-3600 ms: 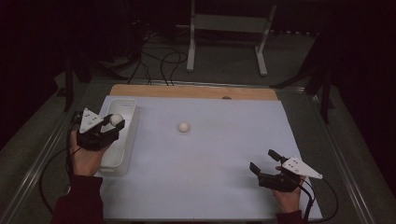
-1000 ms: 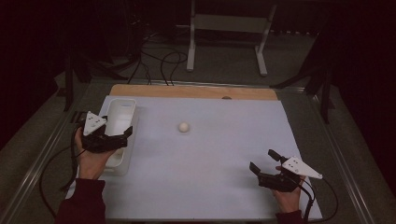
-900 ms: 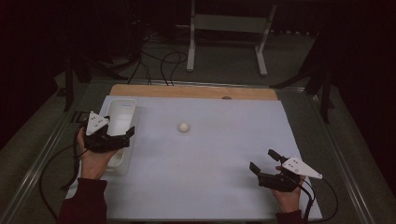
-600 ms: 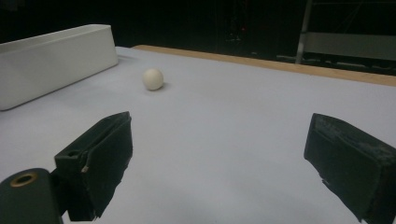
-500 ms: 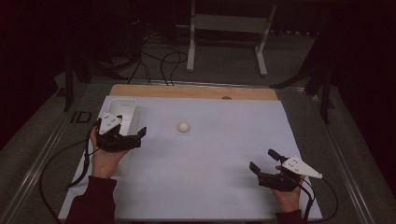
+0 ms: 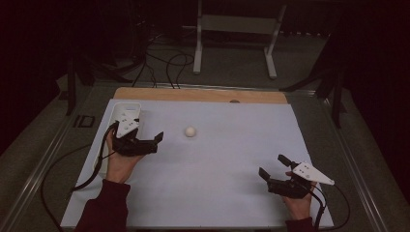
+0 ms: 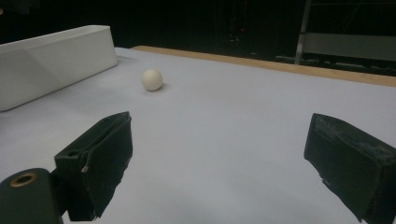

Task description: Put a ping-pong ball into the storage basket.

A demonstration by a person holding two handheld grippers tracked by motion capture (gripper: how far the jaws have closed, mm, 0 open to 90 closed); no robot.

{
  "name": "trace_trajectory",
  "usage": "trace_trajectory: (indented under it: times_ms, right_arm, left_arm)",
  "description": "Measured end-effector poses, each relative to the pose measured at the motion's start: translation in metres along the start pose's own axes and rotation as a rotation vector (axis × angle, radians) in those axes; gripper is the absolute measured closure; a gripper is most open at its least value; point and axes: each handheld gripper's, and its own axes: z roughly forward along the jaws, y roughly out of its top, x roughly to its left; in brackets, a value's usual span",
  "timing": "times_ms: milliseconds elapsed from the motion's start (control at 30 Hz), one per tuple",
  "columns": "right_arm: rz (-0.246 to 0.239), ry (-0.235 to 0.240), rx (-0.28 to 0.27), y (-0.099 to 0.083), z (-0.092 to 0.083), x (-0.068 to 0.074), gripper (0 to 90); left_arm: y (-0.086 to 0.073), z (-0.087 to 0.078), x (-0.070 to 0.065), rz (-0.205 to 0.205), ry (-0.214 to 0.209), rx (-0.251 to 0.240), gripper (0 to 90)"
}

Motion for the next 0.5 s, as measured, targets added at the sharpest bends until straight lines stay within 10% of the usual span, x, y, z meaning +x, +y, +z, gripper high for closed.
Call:
trace_trajectory:
  times_ms: [500]
  right_arm:
    - [0.000,0.000,0.000,-0.0002,-0.0004,-0.0001,7.7]
  left_arm:
    - [0.0069,0.0097,-0.0091,0.021,-0.036,0.001,4.3]
